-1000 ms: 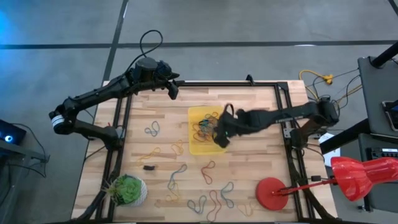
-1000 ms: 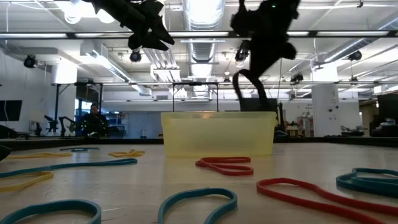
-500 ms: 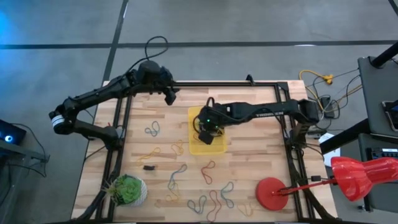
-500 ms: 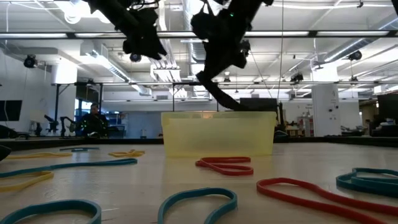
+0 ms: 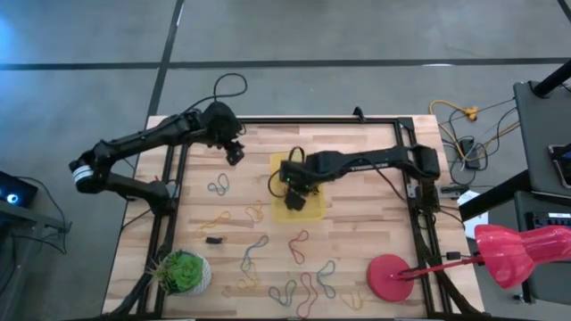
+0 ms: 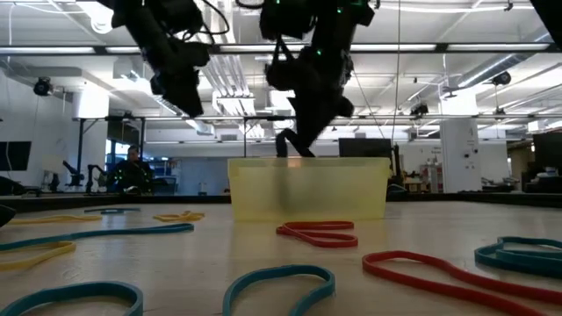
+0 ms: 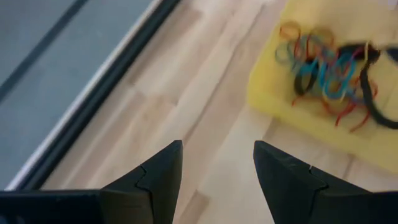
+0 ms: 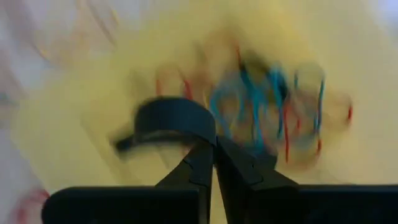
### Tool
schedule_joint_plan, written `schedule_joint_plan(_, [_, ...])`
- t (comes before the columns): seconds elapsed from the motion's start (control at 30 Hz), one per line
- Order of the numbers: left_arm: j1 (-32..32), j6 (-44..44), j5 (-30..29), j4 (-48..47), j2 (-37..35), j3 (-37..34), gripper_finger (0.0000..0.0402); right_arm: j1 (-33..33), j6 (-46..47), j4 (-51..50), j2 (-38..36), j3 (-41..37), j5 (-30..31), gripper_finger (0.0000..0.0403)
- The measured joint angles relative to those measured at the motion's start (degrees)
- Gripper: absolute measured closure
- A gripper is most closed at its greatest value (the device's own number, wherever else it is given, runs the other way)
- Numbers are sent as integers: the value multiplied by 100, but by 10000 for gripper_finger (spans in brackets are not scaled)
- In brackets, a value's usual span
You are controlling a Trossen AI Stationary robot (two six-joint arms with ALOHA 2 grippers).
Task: Pick and place rubber bands into bin
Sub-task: Put the large black rubber band into the yellow bin, then put the top left blue rubber band into the yellow bin
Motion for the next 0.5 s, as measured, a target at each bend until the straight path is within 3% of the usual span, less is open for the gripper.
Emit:
schedule_joint_plan(0.2, [-3, -169, -4, -328, -157, -529, 219, 335, -97, -95, 106, 9, -131, 327])
schedule_joint_plan(0.4, [-7, -1361, -130, -630, -246, -935, 219, 635, -736, -128, -101, -212, 730, 231])
schedule_joint_plan(0.5, [-7, -1975, -157, -837, -235, -1101, 219, 677, -1015, 0, -444, -750, 773, 193])
